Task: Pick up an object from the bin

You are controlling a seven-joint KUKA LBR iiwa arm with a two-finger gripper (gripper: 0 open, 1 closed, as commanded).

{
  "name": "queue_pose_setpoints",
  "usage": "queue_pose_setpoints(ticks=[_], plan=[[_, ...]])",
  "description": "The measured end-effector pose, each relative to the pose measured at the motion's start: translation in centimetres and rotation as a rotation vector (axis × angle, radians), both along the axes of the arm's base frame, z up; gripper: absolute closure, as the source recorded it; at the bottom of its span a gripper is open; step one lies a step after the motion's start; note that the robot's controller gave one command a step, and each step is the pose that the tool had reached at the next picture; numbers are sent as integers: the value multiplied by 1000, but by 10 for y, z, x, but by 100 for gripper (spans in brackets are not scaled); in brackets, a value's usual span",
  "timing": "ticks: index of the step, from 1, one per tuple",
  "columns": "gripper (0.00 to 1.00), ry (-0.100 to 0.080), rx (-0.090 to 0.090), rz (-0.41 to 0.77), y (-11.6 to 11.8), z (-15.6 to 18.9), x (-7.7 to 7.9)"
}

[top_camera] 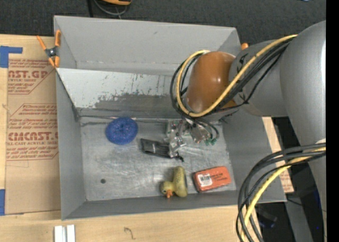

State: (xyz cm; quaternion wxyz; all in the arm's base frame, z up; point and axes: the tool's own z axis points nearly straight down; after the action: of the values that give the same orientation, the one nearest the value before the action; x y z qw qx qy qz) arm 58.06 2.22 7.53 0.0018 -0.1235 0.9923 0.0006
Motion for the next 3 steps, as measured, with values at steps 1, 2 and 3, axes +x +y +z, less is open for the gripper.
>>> queue_pose_setpoints(ticks=[1, 2, 3], plan=[[100, 0, 0, 0, 0, 0, 0], [100, 8, -1, 21, -6, 53, -4], [100, 1, -2, 9, -22, 96, 3]])
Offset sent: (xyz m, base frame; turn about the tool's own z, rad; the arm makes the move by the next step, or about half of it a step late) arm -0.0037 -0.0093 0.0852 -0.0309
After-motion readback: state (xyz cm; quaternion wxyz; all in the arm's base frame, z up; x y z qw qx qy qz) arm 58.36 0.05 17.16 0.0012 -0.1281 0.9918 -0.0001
